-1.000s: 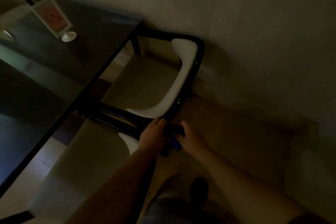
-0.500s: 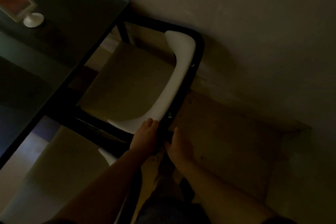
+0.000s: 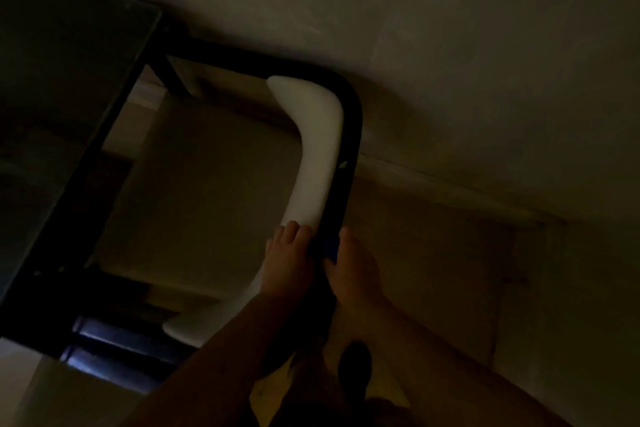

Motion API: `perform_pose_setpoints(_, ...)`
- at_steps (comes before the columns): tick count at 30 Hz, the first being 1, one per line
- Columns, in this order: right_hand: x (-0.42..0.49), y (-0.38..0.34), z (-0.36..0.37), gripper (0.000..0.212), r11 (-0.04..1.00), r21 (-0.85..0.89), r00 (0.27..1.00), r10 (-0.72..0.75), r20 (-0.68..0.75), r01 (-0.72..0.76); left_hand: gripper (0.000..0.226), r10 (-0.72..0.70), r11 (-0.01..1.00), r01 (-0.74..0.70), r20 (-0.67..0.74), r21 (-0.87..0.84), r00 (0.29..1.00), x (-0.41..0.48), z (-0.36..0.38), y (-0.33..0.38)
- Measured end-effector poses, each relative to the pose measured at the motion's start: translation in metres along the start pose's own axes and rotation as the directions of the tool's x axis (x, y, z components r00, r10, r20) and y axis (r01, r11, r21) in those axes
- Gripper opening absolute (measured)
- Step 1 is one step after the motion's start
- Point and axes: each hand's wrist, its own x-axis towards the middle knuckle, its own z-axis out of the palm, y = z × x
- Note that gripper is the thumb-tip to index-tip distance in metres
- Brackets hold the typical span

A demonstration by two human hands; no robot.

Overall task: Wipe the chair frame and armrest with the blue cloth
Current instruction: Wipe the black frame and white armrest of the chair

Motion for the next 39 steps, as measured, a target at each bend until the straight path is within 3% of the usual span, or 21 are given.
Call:
perform_pose_setpoints(9,0.105,-0.020,-0.050,0.046,0.978,0.210,0.949,0.064,-0.310,0.003,0.019,0.244,0.969,-0.241,-0.072,0.051,0.967,0.144,-0.006,0.025)
perform_pose_setpoints(15,0.192,-0.043,-0.097,0.050,0.988,0.156,0.892,0.075,-0.446,-0.005,0.017,0.289,0.957,-0.285,-0.174,0.049,0.941,0.243,-0.011,0.043)
perform_pose_setpoints(26,0.296,-0.072,-0.128,0.039,0.988,0.155,0.884,0.056,-0.464,0.019,0.024,0.256,0.963,-0.270,-0.312,-0.001,0.915,0.348,-0.015,0.053)
perform_pose_setpoints(29,0.287,-0.070,-0.133,0.040,0.993,0.117,0.910,0.025,-0.414,0.026,0.026,0.273,0.956,-0.291,-0.271,-0.030,0.923,0.341,-0.020,0.055)
perform_pose_setpoints(33,0.259,-0.069,-0.131,0.035,0.994,0.033,0.928,-0.088,-0.361,0.108,0.016,0.211,0.944,-0.260,-0.234,-0.202,0.949,0.316,-0.029,0.046)
perform_pose_setpoints(39,0.201,-0.047,-0.107,0.048,0.993,-0.045,0.933,-0.122,-0.338,0.113,0.009,0.202,0.950,-0.241,-0.201,-0.199,0.959,0.249,-0.021,0.044)
